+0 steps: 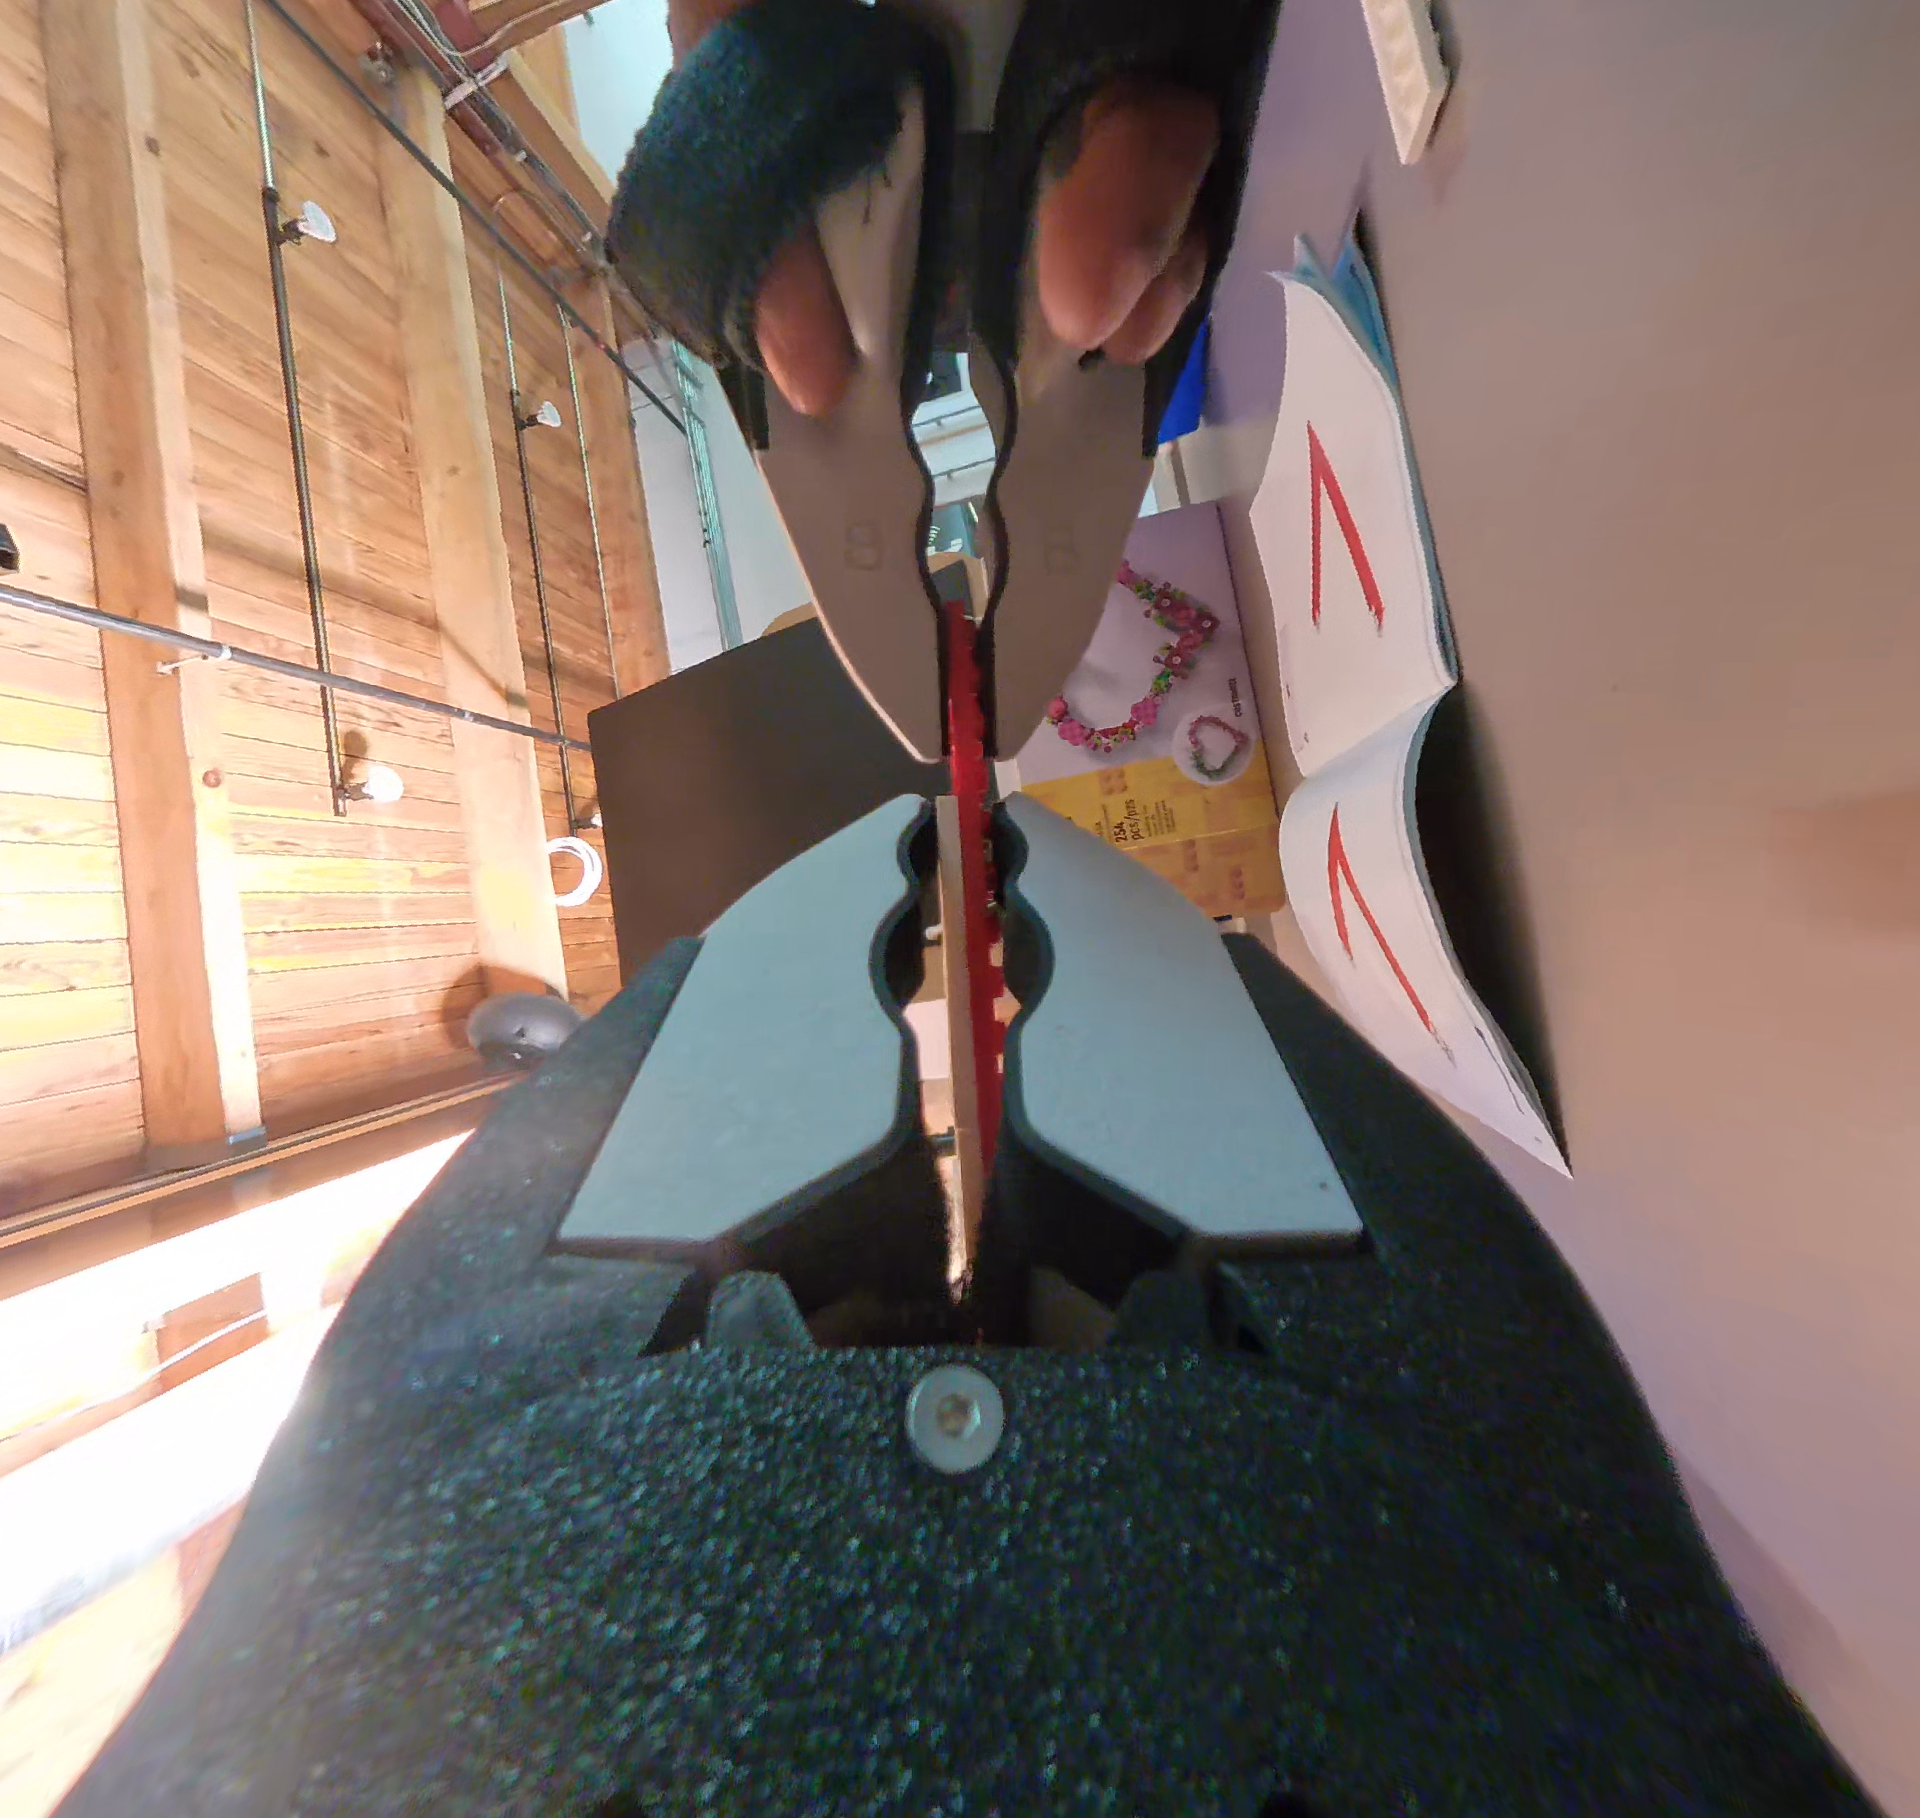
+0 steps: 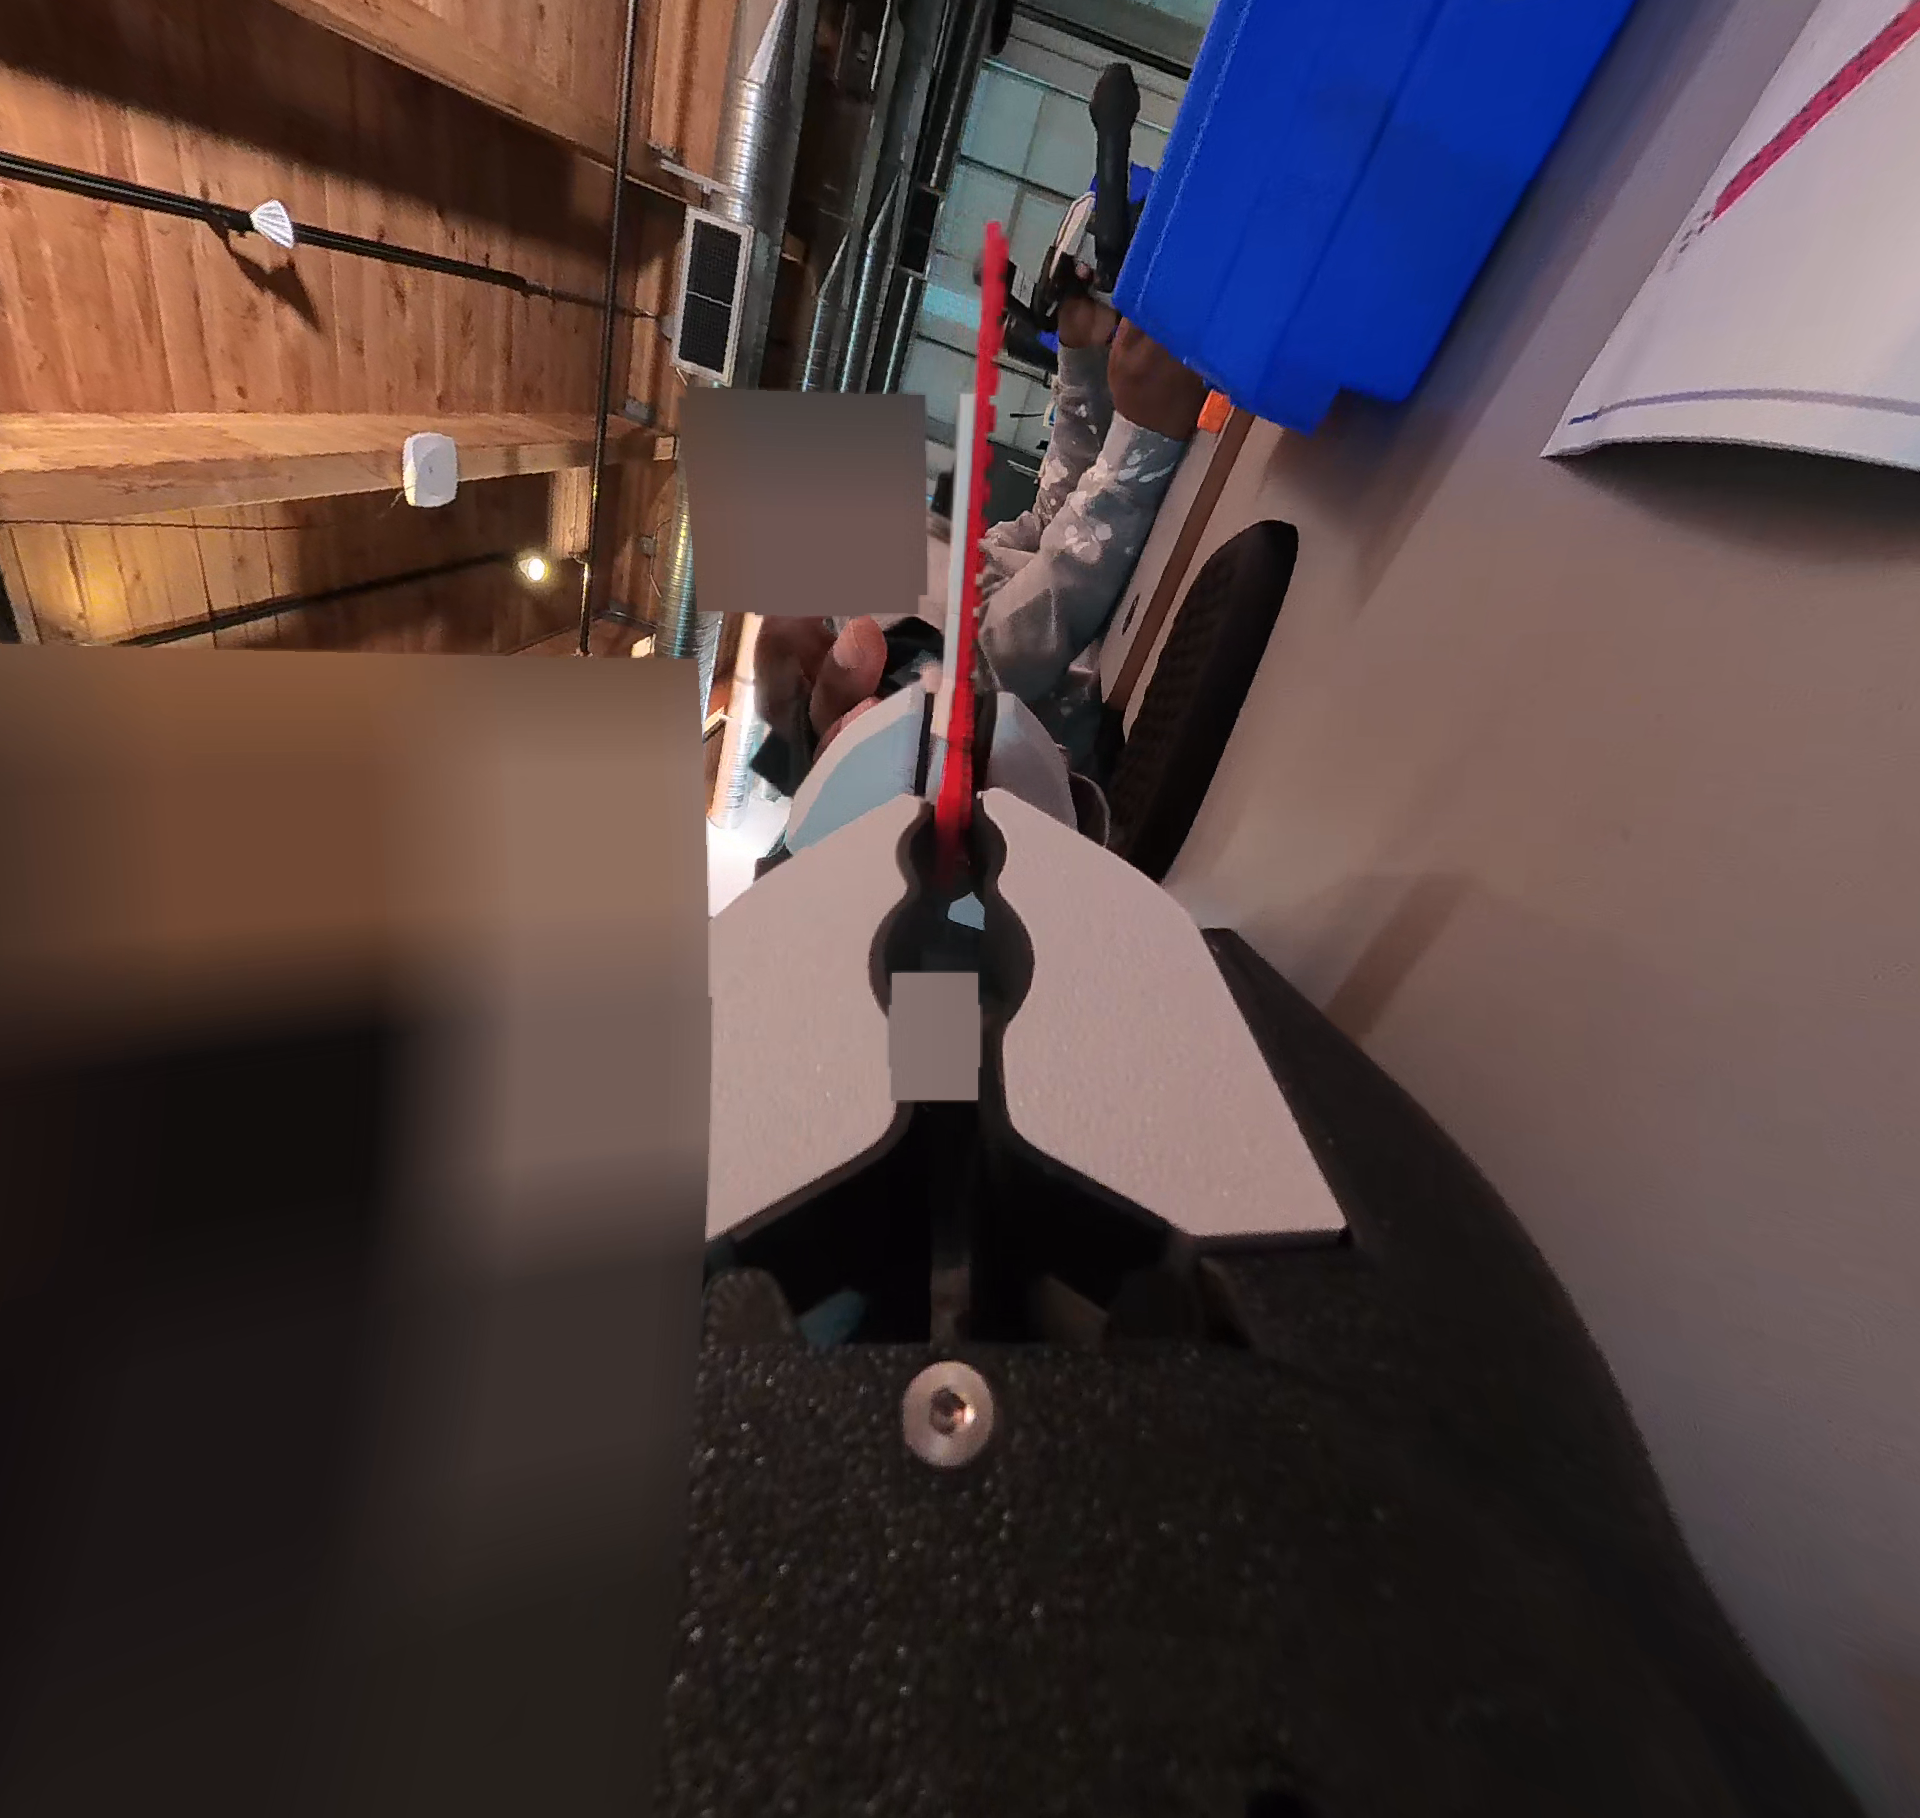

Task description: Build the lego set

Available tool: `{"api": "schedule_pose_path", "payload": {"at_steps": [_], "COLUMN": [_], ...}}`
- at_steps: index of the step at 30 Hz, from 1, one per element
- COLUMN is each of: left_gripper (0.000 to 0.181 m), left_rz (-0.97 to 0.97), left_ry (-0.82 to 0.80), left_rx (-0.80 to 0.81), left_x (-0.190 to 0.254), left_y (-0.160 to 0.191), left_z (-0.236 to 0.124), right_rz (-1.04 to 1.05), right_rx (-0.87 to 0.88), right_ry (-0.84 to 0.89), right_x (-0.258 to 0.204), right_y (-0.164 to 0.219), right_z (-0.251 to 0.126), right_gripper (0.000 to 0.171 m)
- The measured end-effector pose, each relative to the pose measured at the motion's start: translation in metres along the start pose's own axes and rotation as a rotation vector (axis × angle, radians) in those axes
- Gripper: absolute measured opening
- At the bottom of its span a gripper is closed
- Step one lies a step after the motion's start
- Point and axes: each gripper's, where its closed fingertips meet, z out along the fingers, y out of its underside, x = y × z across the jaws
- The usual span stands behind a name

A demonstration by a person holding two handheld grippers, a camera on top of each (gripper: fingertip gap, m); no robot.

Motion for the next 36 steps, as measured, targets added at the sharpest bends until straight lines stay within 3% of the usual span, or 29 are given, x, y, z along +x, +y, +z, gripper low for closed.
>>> {"api": "schedule_pose_path", "payload": {"at_steps": [6,11,25,36], "left_gripper": [0.007,0.007,0.008,0.011], "left_rz": [-0.082,-0.209,-0.192,-0.182], "left_ry": [0.004,0.02,0.036,0.049], "left_rx": [0.001,0.04,0.057,0.042], "left_x": [-0.001,-0.002,0.005,0.009], "left_y": [0.003,0.004,-0.005,-0.001], "left_z": [0.0,0.001,0.007,0.006], "right_rz": [-0.262,-0.49,-0.257,-0.243], "right_rx": [-0.012,-0.031,-0.08,-0.104], "right_ry": [-0.01,0.123,0.048,0.089], "right_x": [-0.015,-0.008,0.003,0.007], "right_y": [-0.003,-0.005,-0.005,-0.008], "right_z": [-0.022,-0.047,-0.021,-0.015], "right_gripper": [0.031,0.024,0.009,0.006]}}
